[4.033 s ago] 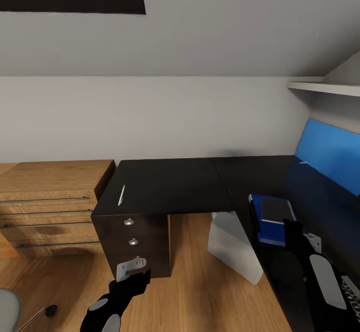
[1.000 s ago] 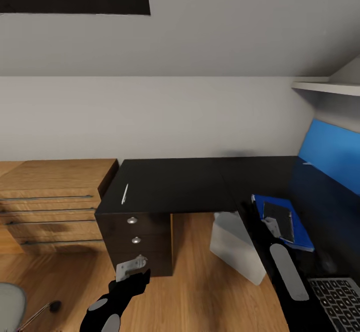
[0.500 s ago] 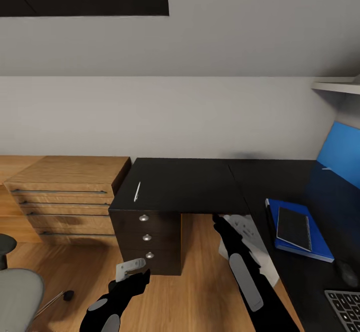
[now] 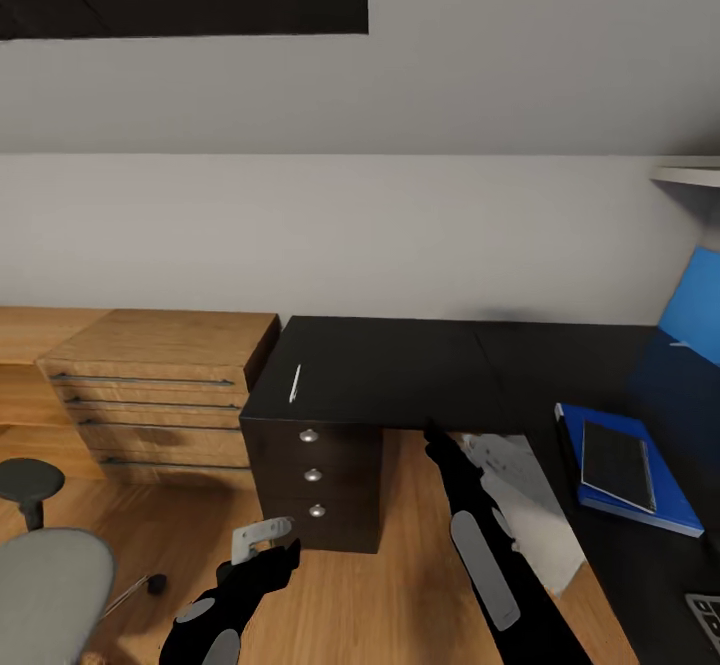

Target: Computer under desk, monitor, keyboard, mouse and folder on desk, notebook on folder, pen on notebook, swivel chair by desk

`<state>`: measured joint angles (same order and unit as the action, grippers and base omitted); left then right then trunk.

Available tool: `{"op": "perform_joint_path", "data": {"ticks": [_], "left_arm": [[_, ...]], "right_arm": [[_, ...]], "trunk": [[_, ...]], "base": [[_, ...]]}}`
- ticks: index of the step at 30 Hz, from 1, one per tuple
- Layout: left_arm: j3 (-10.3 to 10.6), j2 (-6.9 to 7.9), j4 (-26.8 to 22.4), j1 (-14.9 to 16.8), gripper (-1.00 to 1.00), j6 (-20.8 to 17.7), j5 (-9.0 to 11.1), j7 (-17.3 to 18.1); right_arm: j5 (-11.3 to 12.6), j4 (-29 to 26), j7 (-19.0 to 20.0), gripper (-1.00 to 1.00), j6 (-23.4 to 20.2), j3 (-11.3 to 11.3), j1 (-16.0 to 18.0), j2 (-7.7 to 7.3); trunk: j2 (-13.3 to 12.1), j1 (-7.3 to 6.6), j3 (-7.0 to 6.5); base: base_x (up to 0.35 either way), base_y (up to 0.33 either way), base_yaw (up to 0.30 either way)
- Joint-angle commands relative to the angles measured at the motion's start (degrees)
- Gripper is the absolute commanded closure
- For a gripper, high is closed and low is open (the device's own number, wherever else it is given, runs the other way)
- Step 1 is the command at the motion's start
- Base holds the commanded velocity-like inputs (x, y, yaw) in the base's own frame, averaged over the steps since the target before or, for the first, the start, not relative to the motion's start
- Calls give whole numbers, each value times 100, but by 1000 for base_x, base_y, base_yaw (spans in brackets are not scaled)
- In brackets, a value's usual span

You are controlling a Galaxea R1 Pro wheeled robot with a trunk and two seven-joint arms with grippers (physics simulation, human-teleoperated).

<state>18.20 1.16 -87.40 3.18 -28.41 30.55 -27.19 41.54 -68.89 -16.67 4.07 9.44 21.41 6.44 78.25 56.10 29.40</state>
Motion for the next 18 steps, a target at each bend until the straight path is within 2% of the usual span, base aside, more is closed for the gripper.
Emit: {"op": "perform_joint_path", "data": {"ticks": [1,10,14,18], "left_arm": [[17,7,-5,7,-100,-2,58,-59],[17,7,-5,5,-100,-5,40,-59],[17,5,-5,6,-100,-6,35,-59],[24,-4,-5,6,-100,0,38,-59]], "right_arm": [[59,11,-26,-100,48,25,4,-2],[56,98,-21,-100,74,66,4,5],[56,102,-20,-100,78,72,4,6],[49,104,-20,-100,84,71,4,7]], "trunk": [[4,0,2],[4,0,-37],[4,0,-54],[4,0,-71]], "base": [[0,297,232],[39,300,235],[199,240,239],[301,46,244]]}}
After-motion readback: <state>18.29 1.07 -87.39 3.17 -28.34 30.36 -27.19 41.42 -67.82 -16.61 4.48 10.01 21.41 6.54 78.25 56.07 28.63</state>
